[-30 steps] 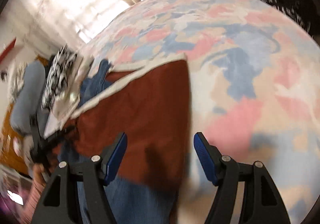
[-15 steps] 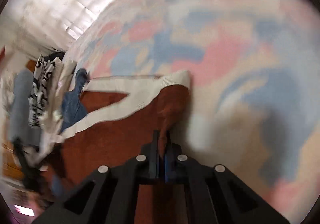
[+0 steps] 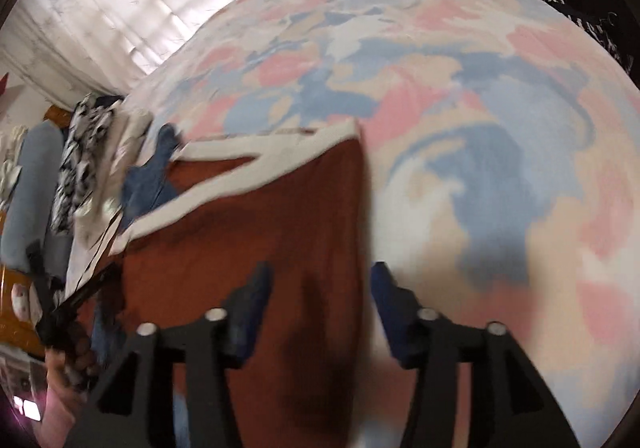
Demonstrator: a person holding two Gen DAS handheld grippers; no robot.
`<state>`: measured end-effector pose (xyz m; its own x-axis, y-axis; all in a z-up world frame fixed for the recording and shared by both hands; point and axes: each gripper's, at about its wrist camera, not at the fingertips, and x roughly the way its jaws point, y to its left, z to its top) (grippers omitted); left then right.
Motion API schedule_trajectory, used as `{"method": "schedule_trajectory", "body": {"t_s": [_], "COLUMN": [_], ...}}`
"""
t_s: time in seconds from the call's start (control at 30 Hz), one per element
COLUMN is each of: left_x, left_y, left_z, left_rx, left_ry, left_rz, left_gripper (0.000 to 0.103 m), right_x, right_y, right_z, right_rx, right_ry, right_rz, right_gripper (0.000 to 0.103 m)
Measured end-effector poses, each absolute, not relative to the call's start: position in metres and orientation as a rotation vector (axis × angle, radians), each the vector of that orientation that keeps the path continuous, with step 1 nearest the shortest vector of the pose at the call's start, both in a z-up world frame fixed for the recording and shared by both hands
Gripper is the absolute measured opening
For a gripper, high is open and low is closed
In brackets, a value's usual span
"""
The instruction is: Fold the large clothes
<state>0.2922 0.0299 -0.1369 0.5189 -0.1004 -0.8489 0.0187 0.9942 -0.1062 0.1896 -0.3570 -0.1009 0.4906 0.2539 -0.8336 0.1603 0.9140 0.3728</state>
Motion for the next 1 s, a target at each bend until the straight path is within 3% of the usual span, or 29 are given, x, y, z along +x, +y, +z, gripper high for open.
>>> {"method": "schedule_trajectory", "body": {"t_s": [0.1,0.17,0.3,0.33,0.5,0.7,0.73,0.77,0.87,1.0], "left_x": [0.288,0.289,0.285,0.282,0.268,0.272,0.270,0.269,0.269,0.266], "left_y": [0.031,0.029,0.020,0.021,0.043,0.048,0.048,0.048,0.047,0.042], "left_z": [-0.148,-0.154,-0.144,-0.137,-0.109,-0.135,-0.135,-0.134,-0.144,-0.152], "left_rx": [-0.082,-0.111,-0.060,-0.062,-0.110,-0.080,-0.080,-0.086,-0.066,0.001], "left_ry": [1.044,1.052,0.996,0.974,0.879,0.960,0.954,0.944,0.959,0.975], "left_rz": [-0.072,-0.086,-0.043,-0.040,0.025,0.048,0.048,0.044,0.058,0.065], "left_gripper": [0.042,0.027,0.015,0.004,0.004,0.004,0.005,0.005,0.007,0.020], "right_x": [0.159,0.144,0.133,0.132,0.130,0.141,0.141,0.139,0.131,0.139], "right_y": [-0.343,-0.334,-0.325,-0.324,-0.320,-0.314,-0.313,-0.310,-0.307,-0.321], "right_z": [-0.104,-0.114,-0.129,-0.128,-0.118,-0.131,-0.130,-0.127,-0.112,-0.139], "right_rx": [0.425,0.443,0.481,0.489,0.497,0.482,0.467,0.432,0.320,0.364], "right_ry": [1.102,1.143,1.166,1.161,1.128,1.133,1.128,1.115,1.045,1.139], "right_rz": [0.104,0.127,0.131,0.128,0.149,0.147,0.150,0.136,0.068,0.015], "right_gripper": [0.055,0.055,0.055,0.056,0.055,0.054,0.031,0.018,0.013,0.015]}}
